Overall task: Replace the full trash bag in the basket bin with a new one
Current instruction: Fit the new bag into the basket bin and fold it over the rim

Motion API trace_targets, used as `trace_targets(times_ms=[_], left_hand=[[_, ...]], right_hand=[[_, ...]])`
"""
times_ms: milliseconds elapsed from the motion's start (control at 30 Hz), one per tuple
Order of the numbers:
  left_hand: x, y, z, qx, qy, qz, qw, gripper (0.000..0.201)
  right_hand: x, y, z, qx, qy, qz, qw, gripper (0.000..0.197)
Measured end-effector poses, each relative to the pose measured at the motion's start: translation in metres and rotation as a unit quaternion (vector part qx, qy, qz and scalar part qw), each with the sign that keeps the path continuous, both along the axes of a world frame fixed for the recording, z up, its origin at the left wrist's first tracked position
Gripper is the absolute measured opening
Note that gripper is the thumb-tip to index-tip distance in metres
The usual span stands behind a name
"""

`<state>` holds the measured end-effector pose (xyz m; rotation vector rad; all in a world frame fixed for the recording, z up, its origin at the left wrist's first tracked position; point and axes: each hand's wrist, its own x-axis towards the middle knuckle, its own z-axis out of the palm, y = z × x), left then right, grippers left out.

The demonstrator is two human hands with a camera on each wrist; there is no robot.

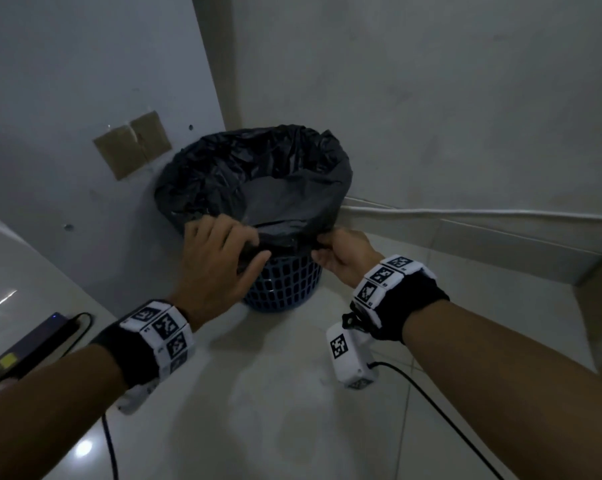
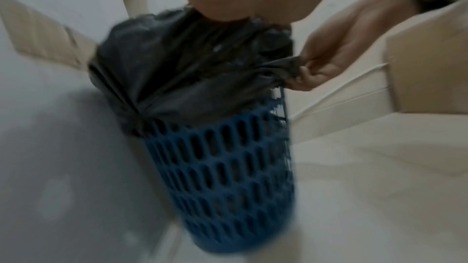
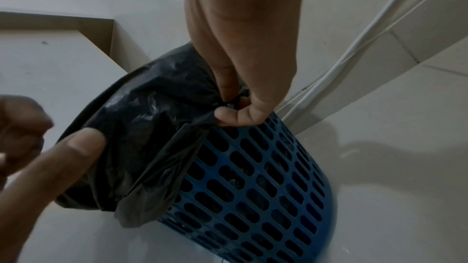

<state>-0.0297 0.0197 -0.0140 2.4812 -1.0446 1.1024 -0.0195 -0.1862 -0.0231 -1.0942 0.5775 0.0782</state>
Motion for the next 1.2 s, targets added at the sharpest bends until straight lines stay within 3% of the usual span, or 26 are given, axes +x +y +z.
trace_targets(times_ms=[100, 133, 200, 267, 367, 400, 467, 567, 733, 933, 1000, 1100, 1200], left_hand=[[-0.024, -0.004, -0.014, -0.042, 0.145, -0.058, 0.987, 0.025], [-0.032, -0.007, -0.018, -0.077, 0.217, -0.051, 0.972, 0.027], [-0.048, -0.015, -0.023, -0.169, 0.37, -0.005, 0.913, 0.031], [-0.054, -0.025, -0.023, -0.282, 0.498, 0.055, 0.818, 0.032], [-0.047, -0.035, -0.016, -0.48, 0.647, 0.085, 0.586, 0.026], [-0.043, -0.037, -0.014, -0.524, 0.664, 0.074, 0.528, 0.023], [-0.034, -0.038, -0.013, -0.572, 0.664, 0.049, 0.479, 0.018], [-0.024, -0.039, -0.015, -0.598, 0.649, 0.04, 0.468, 0.017], [-0.024, -0.039, -0.024, -0.592, 0.644, 0.06, 0.481, 0.014], [-0.021, -0.05, -0.02, -0.609, 0.648, 0.037, 0.457, 0.009], [-0.022, -0.057, -0.017, -0.599, 0.655, 0.03, 0.46, 0.014], [-0.022, -0.068, -0.016, -0.58, 0.669, 0.009, 0.465, 0.013], [-0.016, -0.074, -0.018, -0.592, 0.655, 0.015, 0.47, 0.013]], right_hand=[[-0.002, -0.003, -0.001, -0.016, 0.01, -0.023, 1.0, 0.015], [-0.002, -0.004, -0.001, -0.018, 0.009, -0.031, 0.999, 0.015], [-0.004, -0.007, -0.002, -0.023, 0.009, -0.032, 0.999, 0.018], [-0.007, -0.007, -0.001, -0.028, 0.01, -0.024, 0.999, 0.022], [-0.01, -0.007, 0.003, -0.041, 0.011, -0.026, 0.999, 0.024], [-0.011, -0.007, 0.003, -0.046, 0.011, -0.029, 0.998, 0.025], [-0.014, -0.006, 0.004, -0.052, 0.009, -0.026, 0.998, 0.024], [-0.021, -0.003, 0.006, -0.056, 0.011, 0.003, 0.998, 0.015], [-0.033, 0.004, 0.01, -0.069, 0.011, 0.064, 0.996, 0.007], [-0.028, 0.022, 0.001, -0.192, -0.033, 0.014, 0.981, 0.01], [-0.026, 0.027, -0.002, -0.285, -0.04, 0.009, 0.958, 0.008], [-0.029, 0.027, -0.003, -0.444, -0.071, 0.032, 0.893, 0.009], [-0.036, 0.021, -0.001, -0.499, -0.116, 0.064, 0.857, 0.014]])
